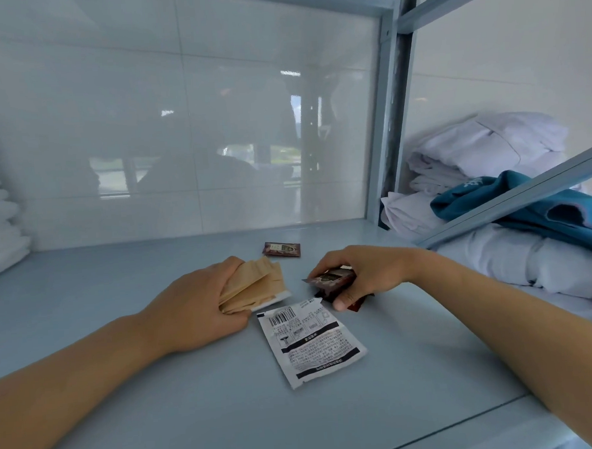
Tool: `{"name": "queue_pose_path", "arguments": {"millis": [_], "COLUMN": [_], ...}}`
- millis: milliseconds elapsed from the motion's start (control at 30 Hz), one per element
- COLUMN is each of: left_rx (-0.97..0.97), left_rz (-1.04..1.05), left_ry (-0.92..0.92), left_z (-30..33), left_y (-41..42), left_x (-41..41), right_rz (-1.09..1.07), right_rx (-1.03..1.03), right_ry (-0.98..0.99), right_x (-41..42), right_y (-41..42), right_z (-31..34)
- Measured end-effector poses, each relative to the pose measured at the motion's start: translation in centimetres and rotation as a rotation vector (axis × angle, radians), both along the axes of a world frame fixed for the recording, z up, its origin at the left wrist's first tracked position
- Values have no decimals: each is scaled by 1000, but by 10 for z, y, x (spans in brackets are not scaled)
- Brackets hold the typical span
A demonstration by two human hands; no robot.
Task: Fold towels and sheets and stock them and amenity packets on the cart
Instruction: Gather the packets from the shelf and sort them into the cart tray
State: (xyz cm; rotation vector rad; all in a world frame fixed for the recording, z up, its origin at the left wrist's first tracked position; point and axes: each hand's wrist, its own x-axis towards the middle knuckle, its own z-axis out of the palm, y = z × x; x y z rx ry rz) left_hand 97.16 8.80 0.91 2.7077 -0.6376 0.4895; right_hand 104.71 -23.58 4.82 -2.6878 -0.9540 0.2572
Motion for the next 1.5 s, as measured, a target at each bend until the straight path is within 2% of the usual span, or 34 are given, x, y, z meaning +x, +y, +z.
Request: {"name": "queue_pose_path", "arguments": {"millis": [133, 267, 567, 767, 900, 1067, 1200, 1267, 1433, 1500], "left_rx": [5, 7, 12, 13, 7, 15, 16, 20, 3, -1], "left_rz": [-1, 7, 1, -6, -17, -20, -27, -27, -59, -87], "left_ry": [-9, -18, -20, -23, -20, -12, -28, -38, -67, -80], "left_z": [-2, -2, -2, -3, -3, -1, -3, -3, -3, -1], "left_y": [0, 0, 1, 0, 1, 1, 1, 1, 1, 0], "left_x": [0, 1, 1, 0, 0, 1, 1, 2, 1, 0], "right_rz": [-102, -215, -131, -153, -154, -164, -275, -292, -259, -246], "right_rx": [-43, 24, -145, -194, -134, -61, 330, 434, 143, 133], "right_ry": [-76, -87, 123, 42, -31, -237, -196, -166, -270, -281], "right_x": [3, 6, -5, -10, -12, -8, -3, 0, 5, 3], "right_y": [8, 7, -14, 0, 4, 13, 19, 21, 25, 29], "right_z": [-10, -15, 10, 10, 1, -15, -19, -19, -30, -30]}}
